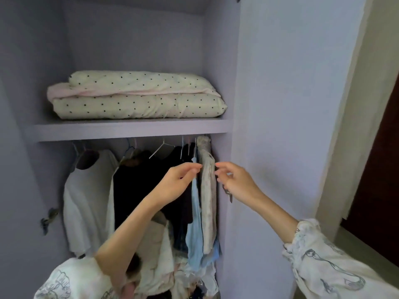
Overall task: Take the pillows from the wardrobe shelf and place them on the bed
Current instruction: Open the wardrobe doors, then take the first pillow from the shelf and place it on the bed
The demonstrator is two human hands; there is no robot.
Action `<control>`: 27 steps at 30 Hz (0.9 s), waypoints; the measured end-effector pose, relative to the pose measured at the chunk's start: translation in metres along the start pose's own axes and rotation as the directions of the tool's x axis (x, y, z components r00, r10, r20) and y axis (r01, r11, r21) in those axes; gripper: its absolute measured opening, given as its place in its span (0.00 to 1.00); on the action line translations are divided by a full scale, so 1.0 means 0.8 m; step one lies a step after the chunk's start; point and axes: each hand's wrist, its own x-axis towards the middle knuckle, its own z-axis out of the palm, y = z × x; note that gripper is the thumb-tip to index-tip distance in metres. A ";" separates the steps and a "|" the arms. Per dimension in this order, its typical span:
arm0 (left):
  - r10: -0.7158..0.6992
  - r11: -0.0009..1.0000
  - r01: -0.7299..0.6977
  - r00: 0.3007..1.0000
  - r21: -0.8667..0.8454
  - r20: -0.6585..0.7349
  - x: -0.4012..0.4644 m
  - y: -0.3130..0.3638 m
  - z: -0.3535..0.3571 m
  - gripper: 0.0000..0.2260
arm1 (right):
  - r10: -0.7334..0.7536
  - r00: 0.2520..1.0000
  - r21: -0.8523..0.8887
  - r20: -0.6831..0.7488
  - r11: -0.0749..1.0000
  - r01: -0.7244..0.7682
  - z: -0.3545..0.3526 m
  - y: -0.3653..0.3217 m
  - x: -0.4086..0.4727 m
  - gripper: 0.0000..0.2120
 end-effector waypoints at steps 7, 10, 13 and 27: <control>0.078 0.975 -0.045 0.986 0.216 -0.149 0.076 -0.065 -0.172 0.10 | -0.157 0.987 -0.068 -0.014 0.985 0.156 0.089 -0.071 0.153 0.15; 0.106 0.958 -0.050 0.977 0.283 -0.186 0.115 -0.082 -0.233 0.10 | -0.180 0.983 -0.137 -0.030 0.975 0.175 0.103 -0.085 0.213 0.15; 0.134 0.929 -0.060 0.975 0.365 -0.179 0.156 -0.093 -0.273 0.12 | -0.188 0.981 -0.185 -0.042 0.967 0.177 0.109 -0.099 0.270 0.16; 0.361 0.561 0.019 0.894 0.828 -0.265 0.368 -0.117 -0.342 0.25 | -0.518 0.853 -0.580 -0.066 0.716 0.390 0.113 -0.119 0.511 0.26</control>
